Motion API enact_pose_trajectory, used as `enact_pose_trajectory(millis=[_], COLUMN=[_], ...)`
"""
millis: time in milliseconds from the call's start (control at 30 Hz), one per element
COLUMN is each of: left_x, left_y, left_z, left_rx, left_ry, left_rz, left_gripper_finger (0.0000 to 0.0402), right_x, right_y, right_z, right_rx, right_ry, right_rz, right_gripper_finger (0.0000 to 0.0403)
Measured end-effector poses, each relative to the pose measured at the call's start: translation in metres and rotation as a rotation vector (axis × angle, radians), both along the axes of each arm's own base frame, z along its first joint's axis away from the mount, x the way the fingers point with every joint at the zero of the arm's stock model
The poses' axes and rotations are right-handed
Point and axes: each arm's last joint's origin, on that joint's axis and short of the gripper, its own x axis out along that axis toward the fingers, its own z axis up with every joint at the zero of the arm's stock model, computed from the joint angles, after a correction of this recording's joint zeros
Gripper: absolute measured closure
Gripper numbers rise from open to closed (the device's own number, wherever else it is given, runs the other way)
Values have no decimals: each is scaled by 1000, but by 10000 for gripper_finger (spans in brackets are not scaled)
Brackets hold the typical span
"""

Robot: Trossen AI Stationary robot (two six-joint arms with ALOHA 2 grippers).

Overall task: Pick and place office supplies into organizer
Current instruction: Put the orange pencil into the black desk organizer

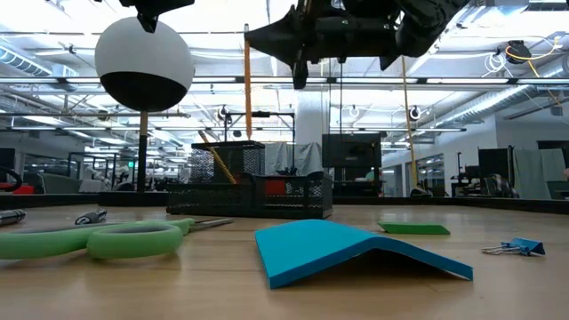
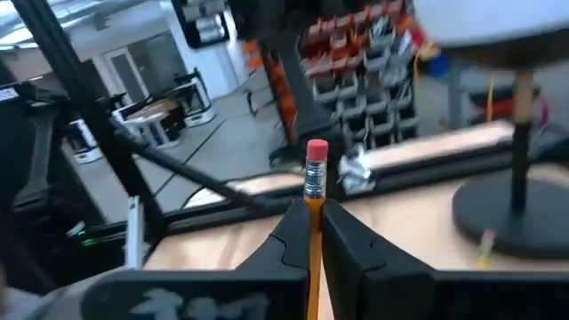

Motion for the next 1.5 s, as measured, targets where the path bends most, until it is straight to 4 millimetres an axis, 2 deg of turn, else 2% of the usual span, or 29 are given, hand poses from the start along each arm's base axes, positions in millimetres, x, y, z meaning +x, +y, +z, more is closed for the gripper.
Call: enact_pose_trajectory(millis=[333,767,1000,1300,1500], left_x=[0,0,0,0,0], left_y=[1,1,1,1,1], left_z=[0,0,0,0,0], left_rx=[10,12,19,19,30], left_ry=[1,1,1,1,3], left_rz=[25,33,32,32,32], left_gripper_finger=[275,275,275,275,275], right_x=[0,-3,3,14,16], right_y=[-9,-22,-25,-27,-27], right_z=[2,6,-11,-43,-52], right_rx=[-106,-133,-136,-112,-88], right_ry=[-27,-60,7,78,111], right_rz=[-171,-235,-235,-231,-233], right_gripper_finger=[402,403,403,401,400])
